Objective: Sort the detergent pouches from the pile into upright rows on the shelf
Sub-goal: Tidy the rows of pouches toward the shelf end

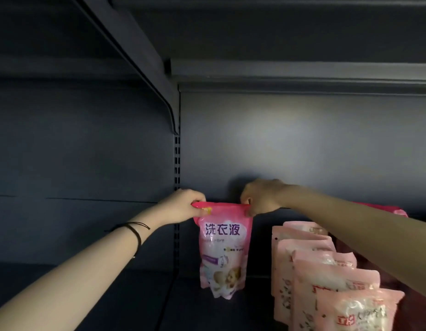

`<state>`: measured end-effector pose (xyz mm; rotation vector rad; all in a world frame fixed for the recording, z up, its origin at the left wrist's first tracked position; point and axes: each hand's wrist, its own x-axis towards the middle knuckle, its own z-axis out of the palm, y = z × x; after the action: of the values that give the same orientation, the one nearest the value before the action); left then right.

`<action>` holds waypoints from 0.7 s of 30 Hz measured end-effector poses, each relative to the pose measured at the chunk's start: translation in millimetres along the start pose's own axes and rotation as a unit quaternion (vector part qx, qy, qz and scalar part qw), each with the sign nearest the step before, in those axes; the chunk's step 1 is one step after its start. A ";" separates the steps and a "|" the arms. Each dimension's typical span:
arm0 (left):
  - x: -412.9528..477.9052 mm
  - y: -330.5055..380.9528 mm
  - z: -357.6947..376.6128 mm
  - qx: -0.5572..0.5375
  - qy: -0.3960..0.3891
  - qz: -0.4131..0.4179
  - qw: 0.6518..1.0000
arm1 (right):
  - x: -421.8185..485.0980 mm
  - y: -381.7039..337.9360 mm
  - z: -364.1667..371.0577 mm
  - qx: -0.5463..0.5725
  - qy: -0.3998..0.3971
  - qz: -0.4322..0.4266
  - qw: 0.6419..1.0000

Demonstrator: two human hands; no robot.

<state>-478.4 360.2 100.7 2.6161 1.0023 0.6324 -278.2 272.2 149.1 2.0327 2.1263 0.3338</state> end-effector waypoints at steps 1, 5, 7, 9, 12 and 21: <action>-2.5 -0.3 -0.4 -0.056 -0.005 -0.001 0.998 | -0.7 1.6 -0.5 0.031 -0.007 0.008 0.999; -20.0 1.3 -1.3 -0.189 0.008 -0.018 0.982 | -12.0 0.0 -3.5 0.158 -0.009 0.017 0.987; -29.0 1.7 -3.1 -0.252 0.054 -0.034 0.966 | -21.2 -0.8 -8.6 0.264 0.009 0.026 0.964; -37.6 5.8 -5.9 -0.334 0.113 -0.048 0.935 | -31.2 -1.3 -15.7 0.385 0.038 0.037 0.921; -51.6 19.6 -13.1 -0.421 0.219 -0.045 0.879 | -44.3 -12.2 -24.0 0.581 0.096 0.029 0.807; -102.7 70.1 -33.6 -0.505 0.403 0.016 0.763 | -86.1 -81.2 -40.8 0.800 0.276 -0.009 0.533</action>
<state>-523.4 242.3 126.6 1.3531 0.4864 1.7769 -363.3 181.5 163.0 2.6010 3.2655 -2.1115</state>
